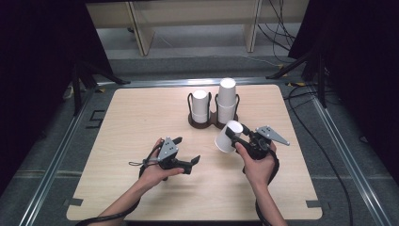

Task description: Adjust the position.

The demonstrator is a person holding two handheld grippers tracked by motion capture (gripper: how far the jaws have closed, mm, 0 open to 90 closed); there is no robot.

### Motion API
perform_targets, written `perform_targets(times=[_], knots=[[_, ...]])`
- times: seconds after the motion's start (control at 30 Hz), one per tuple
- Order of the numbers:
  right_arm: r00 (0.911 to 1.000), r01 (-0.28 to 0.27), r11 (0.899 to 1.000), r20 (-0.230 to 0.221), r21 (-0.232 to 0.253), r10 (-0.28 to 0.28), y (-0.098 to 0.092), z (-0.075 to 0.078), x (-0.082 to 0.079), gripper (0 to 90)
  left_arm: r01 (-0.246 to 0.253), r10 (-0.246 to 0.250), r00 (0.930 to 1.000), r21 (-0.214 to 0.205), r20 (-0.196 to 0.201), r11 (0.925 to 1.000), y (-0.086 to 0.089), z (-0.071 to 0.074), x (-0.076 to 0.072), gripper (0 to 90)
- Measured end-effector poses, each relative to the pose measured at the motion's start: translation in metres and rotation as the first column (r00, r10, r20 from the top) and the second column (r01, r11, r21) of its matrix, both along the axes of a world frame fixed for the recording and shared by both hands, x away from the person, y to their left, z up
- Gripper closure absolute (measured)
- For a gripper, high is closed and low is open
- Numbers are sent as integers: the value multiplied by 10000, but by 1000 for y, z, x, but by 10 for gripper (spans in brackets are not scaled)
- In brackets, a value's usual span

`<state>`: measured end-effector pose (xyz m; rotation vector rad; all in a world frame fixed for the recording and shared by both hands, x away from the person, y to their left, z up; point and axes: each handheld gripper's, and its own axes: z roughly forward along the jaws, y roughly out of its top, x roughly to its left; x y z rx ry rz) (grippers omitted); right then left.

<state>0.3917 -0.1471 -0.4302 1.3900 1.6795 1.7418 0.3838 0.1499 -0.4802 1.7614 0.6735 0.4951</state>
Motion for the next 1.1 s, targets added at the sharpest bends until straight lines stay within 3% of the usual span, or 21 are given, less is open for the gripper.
perform_targets(times=[0.07,0.27,0.3,0.37,0.4,0.5,0.53,0.57,0.63,0.7,0.8,0.83,1.1], knots=[[10000,-13,9999,-58,124,14,-6,-2,0,349,174,-174,9998,41,-65,9998,-5,1,-3,0],[9958,146,9953,-913,957,-59,-20,-8,-1,350,708,-707,9974,-52,151,9975,-21,-1,-7,0],[9957,96,9942,-928,1075,4,-21,-9,0,350,689,-690,9976,134,87,9975,-22,-1,-9,0],[9927,30,9906,-1199,1371,136,-22,-10,1,350,739,-740,9971,67,155,9972,-26,-2,-9,0],[9921,110,9926,-1254,1205,43,-24,-11,2,350,763,-766,9970,182,133,9969,-27,-2,-9,0],[9859,95,9880,-1666,1540,165,-24,-12,5,351,813,-819,9965,398,153,9959,-30,-5,-9,0],[9862,63,9889,-1646,1486,184,-25,-12,5,350,858,-864,9960,262,225,9960,-32,-7,-8,0],[9855,137,9905,-1696,1369,98,-25,-13,6,351,821,-827,9965,433,138,9957,-33,-7,-9,0],[9826,67,9847,-1838,1741,258,-24,-12,7,351,859,-868,9961,519,156,9949,-34,-8,-9,0],[9772,133,9833,-2107,1814,256,-25,-12,7,351,899,-909,9955,401,249,9951,-37,-10,-9,0],[9786,-21,9763,-2004,2163,465,-27,-15,9,351,846,-860,9958,453,316,9954,-39,-9,-9,0],[9751,93,9766,-2183,2147,387,-27,-15,10,351,854,-872,9956,512,351,9950,-39,-9,-9,0],[9728,83,9668,-2257,2553,513,-30,-17,14,351,851,-887,9939,554,662,9948,-45,-10,-7,0]])
